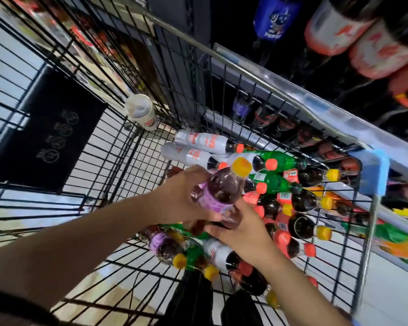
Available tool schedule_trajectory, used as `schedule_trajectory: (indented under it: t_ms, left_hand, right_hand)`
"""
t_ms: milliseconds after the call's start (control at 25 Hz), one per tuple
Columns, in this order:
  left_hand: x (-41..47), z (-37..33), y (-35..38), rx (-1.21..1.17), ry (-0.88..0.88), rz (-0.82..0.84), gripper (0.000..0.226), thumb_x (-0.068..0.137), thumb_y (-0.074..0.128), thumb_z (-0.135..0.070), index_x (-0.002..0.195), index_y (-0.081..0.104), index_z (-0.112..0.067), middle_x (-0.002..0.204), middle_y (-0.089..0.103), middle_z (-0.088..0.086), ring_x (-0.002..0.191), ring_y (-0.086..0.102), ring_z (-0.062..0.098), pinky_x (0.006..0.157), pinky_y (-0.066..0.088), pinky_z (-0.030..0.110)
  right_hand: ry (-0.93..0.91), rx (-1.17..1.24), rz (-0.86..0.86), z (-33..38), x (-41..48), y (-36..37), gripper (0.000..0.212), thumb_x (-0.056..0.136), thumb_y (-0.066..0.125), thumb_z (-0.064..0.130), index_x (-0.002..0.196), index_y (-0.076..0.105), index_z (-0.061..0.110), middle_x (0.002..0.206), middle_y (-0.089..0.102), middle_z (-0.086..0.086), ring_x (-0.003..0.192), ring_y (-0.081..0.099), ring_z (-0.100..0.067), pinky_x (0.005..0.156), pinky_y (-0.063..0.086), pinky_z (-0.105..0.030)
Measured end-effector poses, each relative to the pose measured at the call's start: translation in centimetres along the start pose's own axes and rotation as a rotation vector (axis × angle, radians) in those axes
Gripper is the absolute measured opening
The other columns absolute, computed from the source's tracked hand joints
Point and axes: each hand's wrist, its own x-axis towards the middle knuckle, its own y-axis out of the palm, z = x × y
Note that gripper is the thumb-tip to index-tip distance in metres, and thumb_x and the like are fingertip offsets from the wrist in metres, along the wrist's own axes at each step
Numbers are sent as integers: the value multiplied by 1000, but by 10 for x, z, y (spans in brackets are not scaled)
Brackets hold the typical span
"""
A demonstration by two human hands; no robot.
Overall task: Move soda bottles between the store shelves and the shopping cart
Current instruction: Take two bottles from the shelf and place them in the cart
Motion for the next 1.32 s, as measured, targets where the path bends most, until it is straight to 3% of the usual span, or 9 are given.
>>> schedule_trajectory:
  t_ms: [120, 240, 360, 560, 800, 960, 1120, 1200, 1320]
  left_hand:
    - [3, -14, 27, -77, 56, -81, 59, 61, 82, -69, 113, 56, -61, 117, 52, -33, 108, 54, -9, 90, 52, 23]
    - [17, 18, 14, 7, -20, 129, 86, 60, 79, -75, 136, 40, -63, 131, 42, -39, 122, 49, -6, 95, 46, 21]
    - [44, 71, -4, 408, -109, 102, 89, 72, 83, -56, 148, 39, -40, 144, 46, -17, 128, 50, 11, 104, 41, 25]
    - [84, 122, 19, 752, -119, 144, 100, 77, 82, -43, 157, 24, -22, 155, 44, 5, 138, 45, 28, 112, 38, 38]
    - [90, 130, 38, 841, -22, 46, 78, 78, 76, -46, 145, 39, -29, 131, 59, -1, 116, 58, 23, 96, 48, 35]
    - [48, 95, 26, 537, -45, -121, 61, 65, 87, -47, 119, 61, -33, 93, 64, -16, 85, 65, 8, 69, 44, 14]
    - [9, 13, 17, 252, -85, -277, 55, 55, 79, -64, 102, 52, -51, 76, 66, -21, 68, 61, -10, 54, 41, 3]
    - [-5, -37, 18, 79, -44, -340, 53, 54, 77, -66, 99, 54, -52, 84, 68, -29, 74, 63, -11, 55, 44, 5]
    - [-20, -121, 27, -156, 76, -378, 55, 58, 76, -65, 108, 60, -46, 95, 72, -24, 86, 66, -5, 75, 52, 22]
  right_hand:
    - [-19, 156, -141, -9, -3, 1, 53, 70, 83, -16, 111, 65, 13, 98, 79, 5, 93, 74, -8, 78, 56, -18]
    - [16, 124, -258, -19, -15, -9, 56, 68, 88, -6, 109, 70, 27, 104, 78, 6, 99, 73, -9, 84, 57, -21]
    - [42, 97, -336, -27, -30, -24, 59, 67, 90, -3, 105, 70, 38, 103, 77, 15, 97, 73, -2, 82, 54, -11]
    - [63, 105, -344, -23, -40, -35, 55, 67, 90, -1, 112, 69, 20, 101, 78, 14, 93, 73, -2, 75, 51, -6]
    - [46, 103, -356, -15, -51, -37, 56, 67, 91, 1, 113, 69, 25, 104, 76, 18, 97, 71, 2, 79, 50, -6]
    - [24, 130, -399, 2, -71, -44, 52, 68, 89, 0, 105, 71, 31, 99, 78, 14, 92, 73, 0, 75, 52, -8]
    - [-14, 150, -417, 33, -102, -62, 51, 70, 90, 11, 90, 69, 53, 90, 78, 16, 78, 73, 1, 63, 51, -7]
    - [-65, 166, -421, 51, -124, -74, 51, 67, 89, 21, 92, 68, 61, 93, 76, 23, 75, 70, 8, 62, 48, -3]
    - [-186, 229, -480, 76, -157, -95, 50, 65, 86, 22, 104, 69, 47, 97, 74, 31, 85, 69, 13, 69, 46, 0]
